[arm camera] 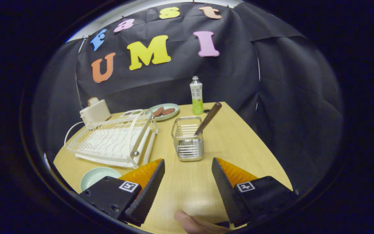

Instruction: Take the plate from the dish rack, then take the spoon from the basket and place it into the plate.

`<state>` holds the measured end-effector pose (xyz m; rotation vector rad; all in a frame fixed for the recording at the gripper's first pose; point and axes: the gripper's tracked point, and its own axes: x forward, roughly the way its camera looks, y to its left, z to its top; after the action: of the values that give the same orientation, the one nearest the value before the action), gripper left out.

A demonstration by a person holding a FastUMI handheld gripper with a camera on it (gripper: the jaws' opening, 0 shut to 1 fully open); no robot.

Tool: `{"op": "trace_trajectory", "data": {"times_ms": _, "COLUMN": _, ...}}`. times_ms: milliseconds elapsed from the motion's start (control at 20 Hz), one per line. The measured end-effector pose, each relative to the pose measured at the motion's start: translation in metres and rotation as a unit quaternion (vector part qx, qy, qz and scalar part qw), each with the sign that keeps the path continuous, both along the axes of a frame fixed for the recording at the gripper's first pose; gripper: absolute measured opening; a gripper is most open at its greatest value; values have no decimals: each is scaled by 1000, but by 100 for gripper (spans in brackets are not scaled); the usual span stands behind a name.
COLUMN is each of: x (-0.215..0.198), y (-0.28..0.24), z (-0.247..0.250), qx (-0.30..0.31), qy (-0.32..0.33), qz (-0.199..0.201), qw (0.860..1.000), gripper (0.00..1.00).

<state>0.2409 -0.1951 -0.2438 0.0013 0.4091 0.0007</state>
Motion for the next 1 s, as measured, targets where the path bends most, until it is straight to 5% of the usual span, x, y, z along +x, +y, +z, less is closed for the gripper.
{"op": "trace_trajectory", "data": {"times_ms": 400, "x": 76, "y": -38, "z": 16, "qx": 0, "qy": -58, "qz": -28, "qw": 998, "gripper": 100}}
{"op": "trace_trajectory", "data": {"times_ms": 600, "x": 98, "y": -30, "z": 14, "qx": 0, "qy": -59, "qz": -21, "qw": 998, "gripper": 94}}
{"op": "trace_trajectory", "data": {"times_ms": 750, "x": 98, "y": -28, "z": 23, "qx": -18, "qy": -79, "qz": -42, "qw": 996, "gripper": 44}}
{"op": "trace_trajectory", "data": {"times_ms": 1000, "x": 92, "y": -9, "z": 58, "qx": -56, "qy": -126, "qz": -38, "qw": 990, "gripper": 19}}
